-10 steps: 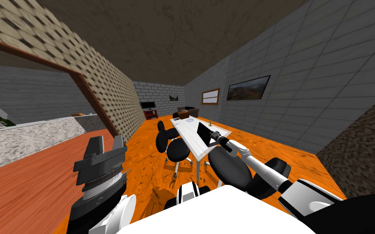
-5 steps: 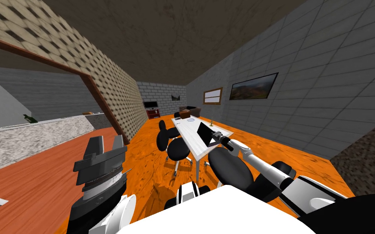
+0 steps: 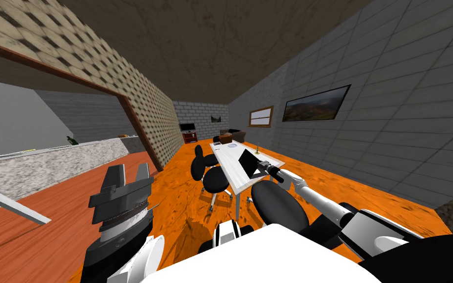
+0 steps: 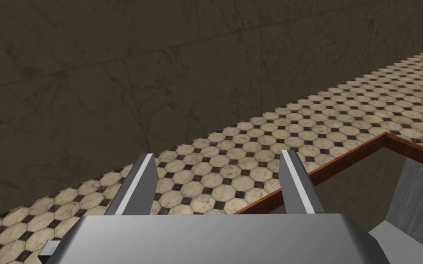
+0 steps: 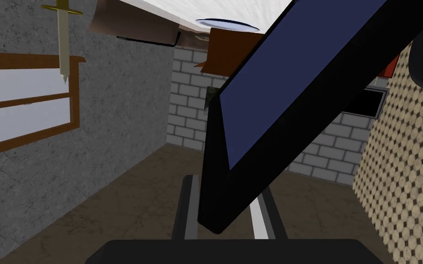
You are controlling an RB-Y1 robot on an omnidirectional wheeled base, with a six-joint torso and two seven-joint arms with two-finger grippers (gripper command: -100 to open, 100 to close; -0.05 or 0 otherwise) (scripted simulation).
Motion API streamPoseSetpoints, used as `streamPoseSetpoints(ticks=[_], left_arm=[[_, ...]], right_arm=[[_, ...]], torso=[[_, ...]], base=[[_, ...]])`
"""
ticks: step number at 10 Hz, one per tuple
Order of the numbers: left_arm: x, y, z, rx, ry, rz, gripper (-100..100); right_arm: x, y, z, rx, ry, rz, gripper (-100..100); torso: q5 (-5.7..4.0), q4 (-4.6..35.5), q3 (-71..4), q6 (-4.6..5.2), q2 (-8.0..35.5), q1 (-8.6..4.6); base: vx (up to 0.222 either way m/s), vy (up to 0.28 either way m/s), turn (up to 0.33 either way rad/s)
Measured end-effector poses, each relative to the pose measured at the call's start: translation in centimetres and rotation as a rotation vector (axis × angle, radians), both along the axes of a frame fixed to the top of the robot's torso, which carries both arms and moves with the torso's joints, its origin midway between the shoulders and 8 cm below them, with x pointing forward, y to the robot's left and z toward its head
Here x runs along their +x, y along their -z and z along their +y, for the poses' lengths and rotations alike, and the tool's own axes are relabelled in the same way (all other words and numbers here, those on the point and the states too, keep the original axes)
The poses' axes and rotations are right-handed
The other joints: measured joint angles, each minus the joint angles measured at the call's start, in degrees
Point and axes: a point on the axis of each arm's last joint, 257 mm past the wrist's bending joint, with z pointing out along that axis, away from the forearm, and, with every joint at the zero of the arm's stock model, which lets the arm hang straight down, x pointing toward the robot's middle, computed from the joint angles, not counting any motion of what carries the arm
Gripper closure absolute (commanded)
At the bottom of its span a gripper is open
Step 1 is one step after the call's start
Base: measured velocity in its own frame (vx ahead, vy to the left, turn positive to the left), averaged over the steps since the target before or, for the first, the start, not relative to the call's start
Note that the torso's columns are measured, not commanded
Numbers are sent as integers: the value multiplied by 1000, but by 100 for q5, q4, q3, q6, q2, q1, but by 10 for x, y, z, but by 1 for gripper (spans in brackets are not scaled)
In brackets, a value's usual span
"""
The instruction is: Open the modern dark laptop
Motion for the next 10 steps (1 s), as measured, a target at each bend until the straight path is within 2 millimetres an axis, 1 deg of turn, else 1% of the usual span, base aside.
streamPoseSetpoints(ticks=[2,3,4,6,7,8,10], left_arm=[[0,0,0,0,0,0,0],[0,0,0,0,0,0,0],[0,0,0,0,0,0,0],[0,0,0,0,0,0,0],[0,0,0,0,0,0,0],[0,0,0,0,0,0,0],[0,0,0,0,0,0,0]], right_arm=[[0,9,-11,75,33,22,100],[-3,14,-17,113,52,32,100],[-4,14,-19,119,57,32,100],[-10,27,-36,202,110,39,100],[-14,34,-43,243,132,42,100],[-18,39,-46,266,138,45,100],[-19,42,-43,280,137,54,100]], torso=[[2,1,0,-7,0,7],[2,2,4,-1,6,8],[16,12,10,2,17,38],[-7,-1,17,-30,23,44],[-15,-11,12,-26,18,46],[-11,-7,11,-12,19,38],[4,12,19,-14,31,30]], base=[[-35,-106,147],[-19,-34,39],[-58,-64,222],[-59,-11,194],[-17,0,57],[0,0,0],[2,0,-7]])
